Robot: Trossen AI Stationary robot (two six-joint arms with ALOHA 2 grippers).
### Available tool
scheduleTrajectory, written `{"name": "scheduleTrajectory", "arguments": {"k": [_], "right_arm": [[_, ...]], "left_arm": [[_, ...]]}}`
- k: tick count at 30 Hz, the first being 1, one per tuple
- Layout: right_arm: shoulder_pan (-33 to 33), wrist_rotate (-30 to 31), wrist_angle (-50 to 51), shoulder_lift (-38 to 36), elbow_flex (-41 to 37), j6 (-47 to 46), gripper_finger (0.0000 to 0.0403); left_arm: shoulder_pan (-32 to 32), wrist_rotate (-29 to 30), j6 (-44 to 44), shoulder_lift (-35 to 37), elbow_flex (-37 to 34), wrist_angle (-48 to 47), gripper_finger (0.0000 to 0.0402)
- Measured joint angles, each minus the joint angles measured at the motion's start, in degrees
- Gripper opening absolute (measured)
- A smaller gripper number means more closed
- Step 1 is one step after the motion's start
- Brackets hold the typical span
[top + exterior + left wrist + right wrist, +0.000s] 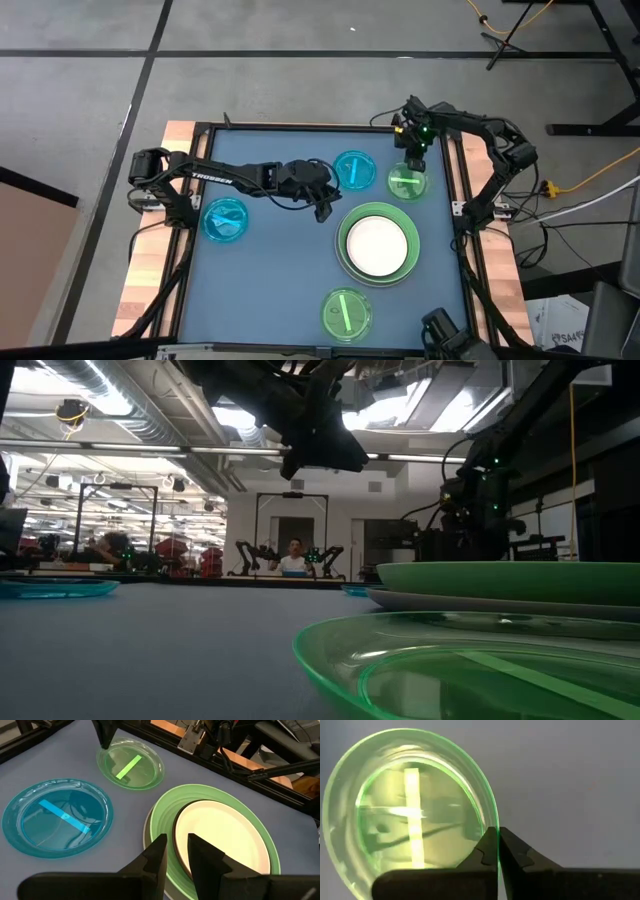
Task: Stack plastic plates
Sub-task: Stack the top green plate on the white plate
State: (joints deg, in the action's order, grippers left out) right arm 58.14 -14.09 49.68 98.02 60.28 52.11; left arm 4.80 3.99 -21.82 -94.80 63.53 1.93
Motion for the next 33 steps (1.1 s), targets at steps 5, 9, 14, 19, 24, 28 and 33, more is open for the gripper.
{"name": "scheduleTrajectory", "arguments": {"k": [5, 9, 14, 19, 24, 28, 33], "right_arm": [[0.0, -0.9, 4.0, 0.0, 3.2, -0.8, 0.0], [0.0, -2.0, 6.6, 0.0, 5.1, -1.2, 0.0], [0.0, -2.0, 7.7, 0.0, 7.0, -2.8, 0.0], [0.0, -2.0, 8.6, 0.0, 8.7, -3.9, 0.0], [0.0, -2.0, 9.3, 0.0, 10.2, -3.8, 0.0], [0.0, -2.0, 10.0, 0.0, 12.2, -5.4, 0.0], [0.0, -2.0, 12.6, 0.0, 15.4, -6.7, 0.0]], "left_arm": [[0.0, 0.0, 0.0, 0.0, 0.0, 0.0, 0.0069], [0.0, 0.0, 0.0, 0.0, 0.0, 0.0, 0.0069], [0.0, 0.0, 0.0, 0.0, 0.0, 0.0, 0.0069], [0.0, 0.0, 0.0, 0.0, 0.0, 0.0, 0.0069], [0.0, 0.0, 0.0, 0.0, 0.0, 0.0, 0.0069], [0.0, 0.0, 0.0, 0.0, 0.0, 0.0, 0.0069], [0.0, 0.0, 0.0, 0.0, 0.0, 0.0, 0.0069]]}}
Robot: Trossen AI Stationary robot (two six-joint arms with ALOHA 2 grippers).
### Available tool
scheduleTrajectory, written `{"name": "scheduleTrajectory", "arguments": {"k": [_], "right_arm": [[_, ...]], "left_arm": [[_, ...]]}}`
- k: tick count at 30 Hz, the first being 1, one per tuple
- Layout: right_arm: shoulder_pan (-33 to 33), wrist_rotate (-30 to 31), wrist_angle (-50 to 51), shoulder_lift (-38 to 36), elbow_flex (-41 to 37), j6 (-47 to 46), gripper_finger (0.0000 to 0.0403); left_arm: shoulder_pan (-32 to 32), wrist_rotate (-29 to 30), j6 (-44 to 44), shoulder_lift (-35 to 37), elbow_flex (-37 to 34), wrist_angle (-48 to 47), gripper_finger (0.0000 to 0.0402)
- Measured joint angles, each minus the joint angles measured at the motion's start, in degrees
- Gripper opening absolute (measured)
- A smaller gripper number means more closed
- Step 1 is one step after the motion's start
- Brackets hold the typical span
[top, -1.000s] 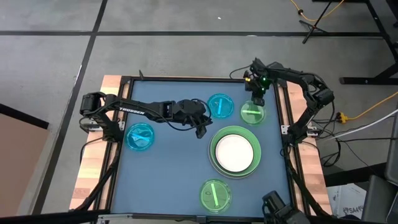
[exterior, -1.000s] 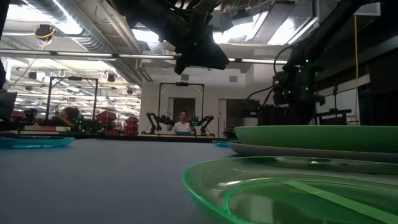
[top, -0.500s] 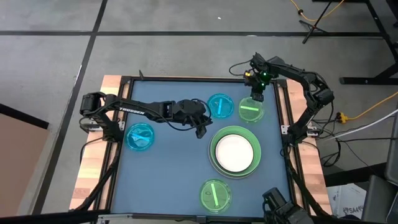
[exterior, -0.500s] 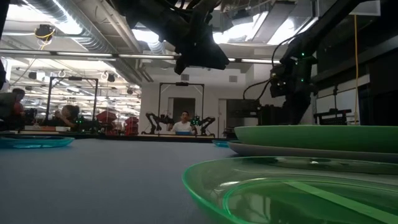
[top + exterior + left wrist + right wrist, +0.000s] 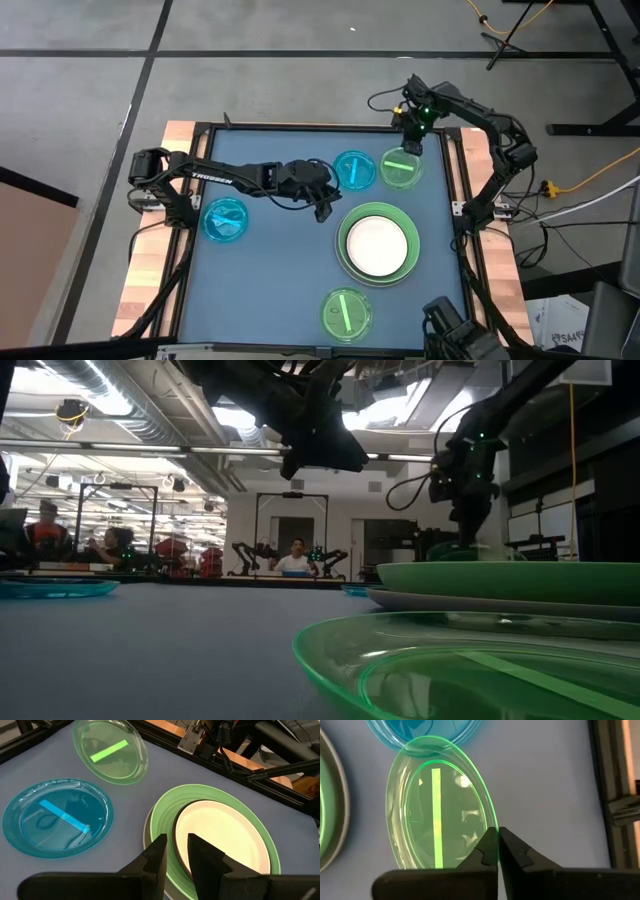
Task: Stack plastic plates
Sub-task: Stack the top green plate on the white plate
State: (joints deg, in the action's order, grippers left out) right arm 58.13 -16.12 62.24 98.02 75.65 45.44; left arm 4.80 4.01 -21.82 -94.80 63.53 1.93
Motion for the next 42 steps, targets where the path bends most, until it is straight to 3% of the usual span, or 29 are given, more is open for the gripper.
{"name": "scheduleTrajectory", "arguments": {"k": [12, 24, 42], "right_arm": [[0.0, -1.8, 7.9, 0.0, 9.2, 0.8, 0.0], [-1.3, -12.4, 14.0, 0.0, 13.0, 1.5, 0.0], [-21.2, -14.9, 19.6, 0.0, 12.9, 1.5, 0.0]], "left_arm": [[0.0, 0.0, 0.0, 0.0, 0.0, 0.0, 0.0069], [0.0, 0.0, 0.0, 0.0, 0.0, 0.0, 0.0069], [-0.2, -0.2, 0.0, 0.0, 0.0, -3.8, 0.0069]]}}
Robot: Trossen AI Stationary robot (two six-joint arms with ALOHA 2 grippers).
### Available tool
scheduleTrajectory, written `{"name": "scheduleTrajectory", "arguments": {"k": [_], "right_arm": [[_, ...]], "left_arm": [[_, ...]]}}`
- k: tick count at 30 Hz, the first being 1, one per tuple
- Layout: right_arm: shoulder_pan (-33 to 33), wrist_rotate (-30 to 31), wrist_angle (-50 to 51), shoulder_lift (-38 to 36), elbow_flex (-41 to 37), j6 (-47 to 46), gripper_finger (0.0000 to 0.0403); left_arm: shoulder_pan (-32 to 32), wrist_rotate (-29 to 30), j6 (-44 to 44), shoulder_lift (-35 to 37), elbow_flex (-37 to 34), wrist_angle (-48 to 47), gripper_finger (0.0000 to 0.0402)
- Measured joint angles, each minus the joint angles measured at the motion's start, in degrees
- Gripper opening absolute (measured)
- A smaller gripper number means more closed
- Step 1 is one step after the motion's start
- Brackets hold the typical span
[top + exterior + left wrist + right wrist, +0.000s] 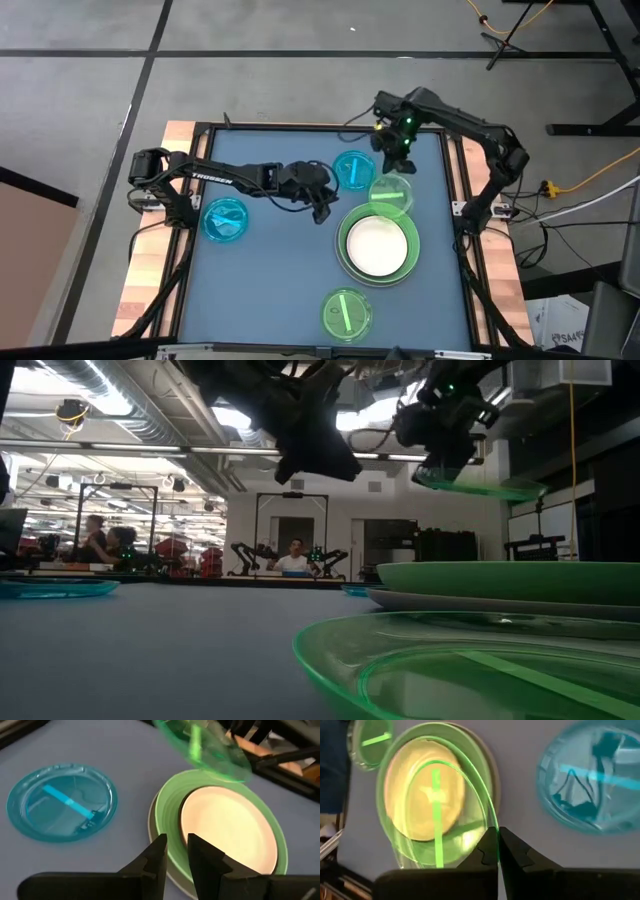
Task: Stack plastic plates
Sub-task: Stack the top green plate on the white plate
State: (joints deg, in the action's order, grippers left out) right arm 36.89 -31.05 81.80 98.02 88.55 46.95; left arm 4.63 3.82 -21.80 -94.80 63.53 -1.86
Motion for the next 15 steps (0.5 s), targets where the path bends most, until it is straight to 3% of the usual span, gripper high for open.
{"name": "scheduleTrajectory", "arguments": {"k": [15], "right_arm": [[-17.7, -0.1, -2.1, 0.0, -0.2, -2.2, 0.0]], "left_arm": [[-5.5, -0.1, 0.0, 0.0, 0.0, -7.4, 0.0069]]}}
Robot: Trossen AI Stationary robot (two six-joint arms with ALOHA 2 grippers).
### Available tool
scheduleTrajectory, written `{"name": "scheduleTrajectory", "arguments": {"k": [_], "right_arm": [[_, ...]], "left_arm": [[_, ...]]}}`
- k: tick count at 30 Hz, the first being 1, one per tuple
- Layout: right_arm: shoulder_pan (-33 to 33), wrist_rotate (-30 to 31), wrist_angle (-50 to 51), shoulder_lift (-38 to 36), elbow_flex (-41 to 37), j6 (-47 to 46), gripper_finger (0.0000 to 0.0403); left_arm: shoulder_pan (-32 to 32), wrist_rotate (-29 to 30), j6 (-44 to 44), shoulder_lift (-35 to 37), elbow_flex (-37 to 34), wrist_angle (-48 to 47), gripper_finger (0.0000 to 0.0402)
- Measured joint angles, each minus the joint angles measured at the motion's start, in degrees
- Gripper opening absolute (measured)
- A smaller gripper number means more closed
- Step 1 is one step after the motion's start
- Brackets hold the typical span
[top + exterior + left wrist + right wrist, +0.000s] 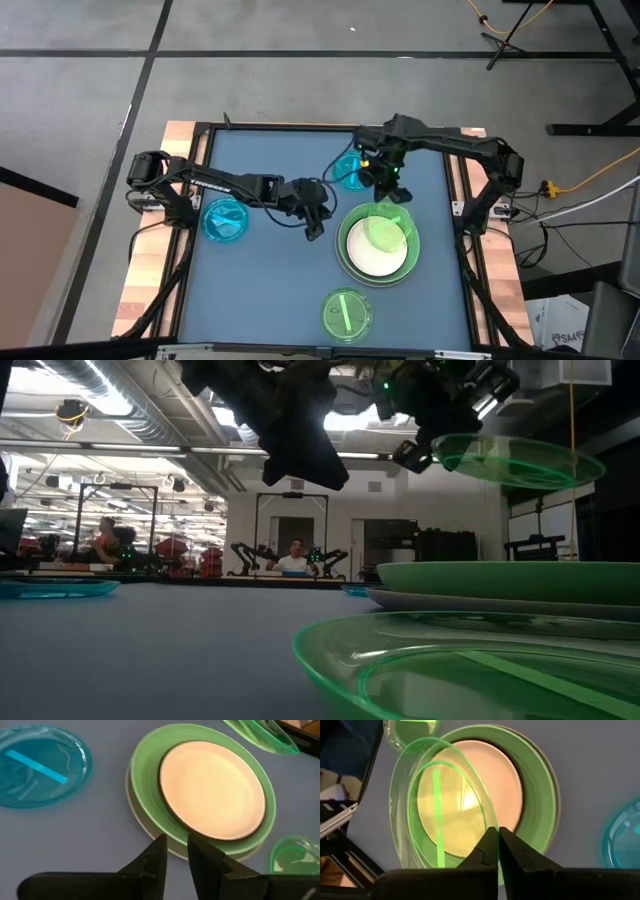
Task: Stack plastic plates
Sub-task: Stack the top green plate on the white plate
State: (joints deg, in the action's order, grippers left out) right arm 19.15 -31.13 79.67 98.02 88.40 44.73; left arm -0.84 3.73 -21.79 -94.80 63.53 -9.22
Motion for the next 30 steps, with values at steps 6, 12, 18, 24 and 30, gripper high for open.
{"name": "scheduleTrajectory", "arguments": {"k": [6, 12, 18, 24, 30], "right_arm": [[-5.7, 0.0, -5.4, 0.0, -2.7, -3.8, 0.0], [-10.3, 0.0, -8.9, 0.0, -6.6, -5.0, 0.0], [-13.6, 0.0, -13.1, 0.0, -9.9, -6.0, 0.0], [-15.6, 0.0, -17.8, 0.0, -13.2, -6.2, 0.0], [-15.4, 0.1, -21.5, 0.0, -16.4, -6.1, 0.0]], "left_arm": [[-2.7, 0.0, 0.0, 0.0, 0.0, -3.4, 0.0069], [-5.9, 0.0, 0.0, 0.0, 0.0, -7.0, 0.0069], [-8.6, 0.9, -0.1, 0.0, 0.0, -8.1, 0.0069], [-10.2, 1.8, -0.1, 0.0, 0.0, -8.1, 0.0069], [-10.5, 1.8, -0.2, 0.0, 0.0, -7.8, 0.0069]]}}
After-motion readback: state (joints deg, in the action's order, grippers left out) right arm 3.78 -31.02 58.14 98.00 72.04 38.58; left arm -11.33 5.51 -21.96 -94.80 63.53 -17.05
